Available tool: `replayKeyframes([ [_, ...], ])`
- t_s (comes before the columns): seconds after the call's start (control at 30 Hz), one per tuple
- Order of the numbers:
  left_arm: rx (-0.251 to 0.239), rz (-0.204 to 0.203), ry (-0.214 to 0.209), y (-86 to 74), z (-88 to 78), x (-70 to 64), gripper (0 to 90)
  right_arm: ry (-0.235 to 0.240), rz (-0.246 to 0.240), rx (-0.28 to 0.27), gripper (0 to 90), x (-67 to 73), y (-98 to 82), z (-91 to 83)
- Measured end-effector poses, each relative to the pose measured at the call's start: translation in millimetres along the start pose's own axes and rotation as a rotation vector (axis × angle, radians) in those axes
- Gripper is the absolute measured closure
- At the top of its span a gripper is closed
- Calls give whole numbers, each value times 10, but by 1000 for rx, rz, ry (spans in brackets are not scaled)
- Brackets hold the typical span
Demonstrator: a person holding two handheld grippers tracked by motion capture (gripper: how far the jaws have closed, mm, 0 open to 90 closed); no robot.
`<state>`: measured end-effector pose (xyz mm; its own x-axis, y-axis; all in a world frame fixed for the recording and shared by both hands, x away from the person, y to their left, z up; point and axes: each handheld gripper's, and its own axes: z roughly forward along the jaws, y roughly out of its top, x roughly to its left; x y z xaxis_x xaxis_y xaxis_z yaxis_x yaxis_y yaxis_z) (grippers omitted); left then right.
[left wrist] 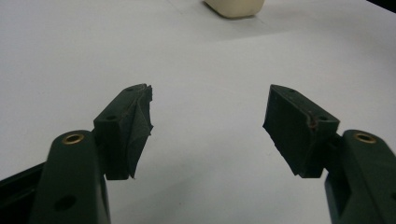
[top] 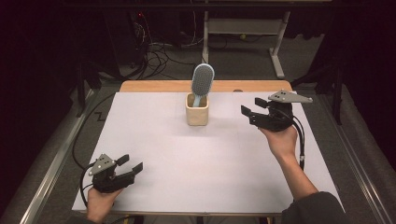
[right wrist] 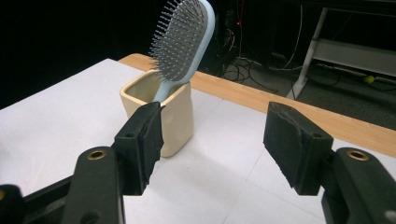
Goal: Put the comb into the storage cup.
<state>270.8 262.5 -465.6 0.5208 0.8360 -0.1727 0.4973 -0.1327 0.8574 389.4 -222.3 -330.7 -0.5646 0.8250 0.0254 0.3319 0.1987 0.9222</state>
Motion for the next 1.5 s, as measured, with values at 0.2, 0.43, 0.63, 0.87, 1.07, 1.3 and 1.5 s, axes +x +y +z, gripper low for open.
replayKeyframes([
  [0.2, -2, -2, -2, 1, -3, 2, 325, 4, -1, -8, 380, 5, -34, -65],
  [0.43, -5, -9, -8, 1, -3, 4, 325, 7, -3, -13, 377, 6, -74, -120],
  [0.63, -9, -19, -14, 1, -7, 13, 325, 7, -1, -16, 375, 3, -112, -164],
  [0.87, -8, -18, -13, 1, -6, 13, 325, 7, 0, -23, 374, -9, -154, -218],
  [1.07, -9, -19, -13, 1, -6, 11, 325, 3, 3, -21, 374, -24, -189, -256],
  [1.3, -9, -18, -13, 1, -4, 9, 325, 2, 4, -24, 373, -37, -234, -309],
  [1.5, -9, -18, -12, 1, -5, 11, 325, 1, 9, -24, 372, -45, -278, -361],
])
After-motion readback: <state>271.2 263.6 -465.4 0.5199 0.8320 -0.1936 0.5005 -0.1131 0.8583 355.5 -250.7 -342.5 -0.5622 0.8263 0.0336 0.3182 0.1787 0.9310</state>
